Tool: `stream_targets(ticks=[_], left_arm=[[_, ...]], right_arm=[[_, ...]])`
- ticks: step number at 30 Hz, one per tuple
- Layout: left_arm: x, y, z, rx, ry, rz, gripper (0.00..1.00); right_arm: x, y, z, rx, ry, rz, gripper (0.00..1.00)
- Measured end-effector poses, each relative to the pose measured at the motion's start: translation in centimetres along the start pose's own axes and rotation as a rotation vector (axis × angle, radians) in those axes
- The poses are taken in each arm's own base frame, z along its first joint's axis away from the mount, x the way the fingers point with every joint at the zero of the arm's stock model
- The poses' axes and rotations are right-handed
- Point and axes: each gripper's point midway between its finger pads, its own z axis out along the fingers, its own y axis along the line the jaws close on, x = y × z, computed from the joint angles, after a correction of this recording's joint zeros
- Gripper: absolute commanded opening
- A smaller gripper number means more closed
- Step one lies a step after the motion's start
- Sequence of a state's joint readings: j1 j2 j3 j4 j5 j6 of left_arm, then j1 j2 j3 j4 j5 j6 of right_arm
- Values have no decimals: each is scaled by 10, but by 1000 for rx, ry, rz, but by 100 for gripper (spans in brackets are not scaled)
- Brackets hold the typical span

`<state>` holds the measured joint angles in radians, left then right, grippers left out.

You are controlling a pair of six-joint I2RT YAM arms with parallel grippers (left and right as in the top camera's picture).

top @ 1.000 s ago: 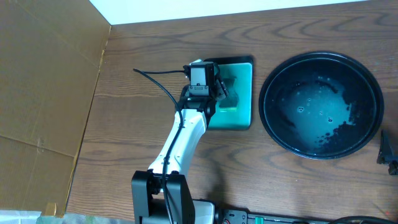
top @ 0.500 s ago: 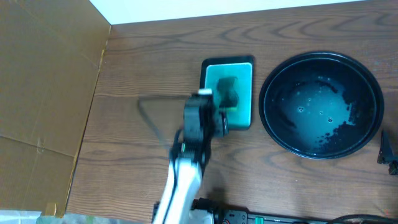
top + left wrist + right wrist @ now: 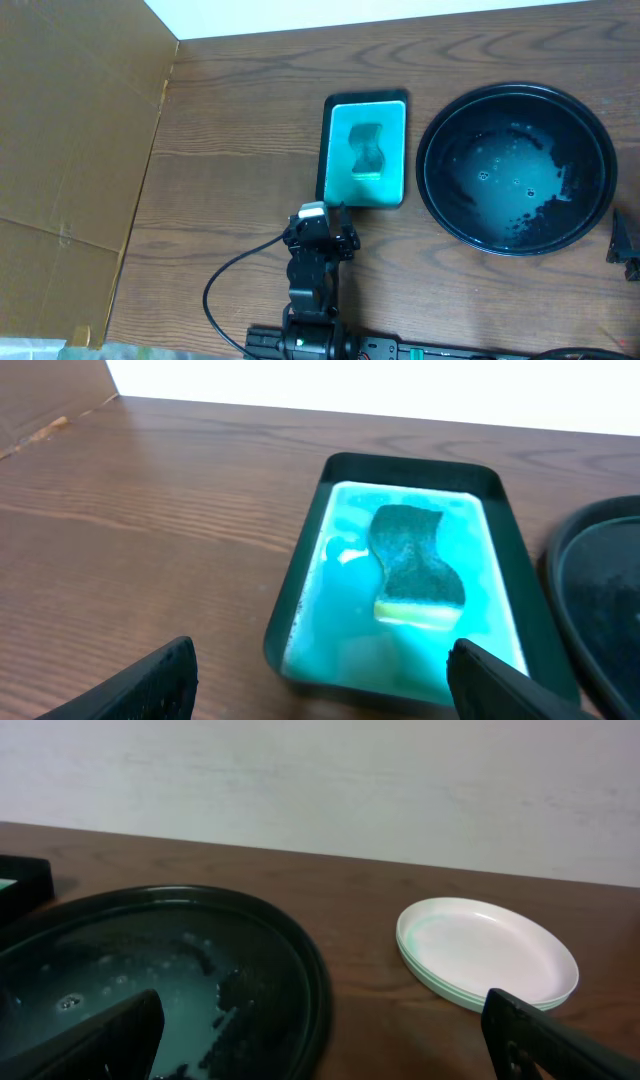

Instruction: Clean dirty plates on tray and stack at the side

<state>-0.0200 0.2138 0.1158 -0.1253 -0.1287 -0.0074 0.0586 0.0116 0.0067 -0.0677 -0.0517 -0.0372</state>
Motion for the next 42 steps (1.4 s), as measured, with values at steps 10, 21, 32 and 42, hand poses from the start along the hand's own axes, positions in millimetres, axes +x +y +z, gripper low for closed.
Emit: stream_targets(ticks=[10, 21, 32, 42], left_arm=[[-17, 8, -8, -20, -153, -55, 80], [-24, 4, -10, 2, -197, -58, 80], [-22, -9, -10, 68, -190, 36, 80], [-22, -9, -10, 69, -190, 27, 80]], right_arm=[[0, 0, 0, 0, 0, 0, 99], [0, 0, 0, 0, 0, 0, 99], [0, 0, 0, 0, 0, 0, 99], [0, 0, 0, 0, 0, 0, 99]])
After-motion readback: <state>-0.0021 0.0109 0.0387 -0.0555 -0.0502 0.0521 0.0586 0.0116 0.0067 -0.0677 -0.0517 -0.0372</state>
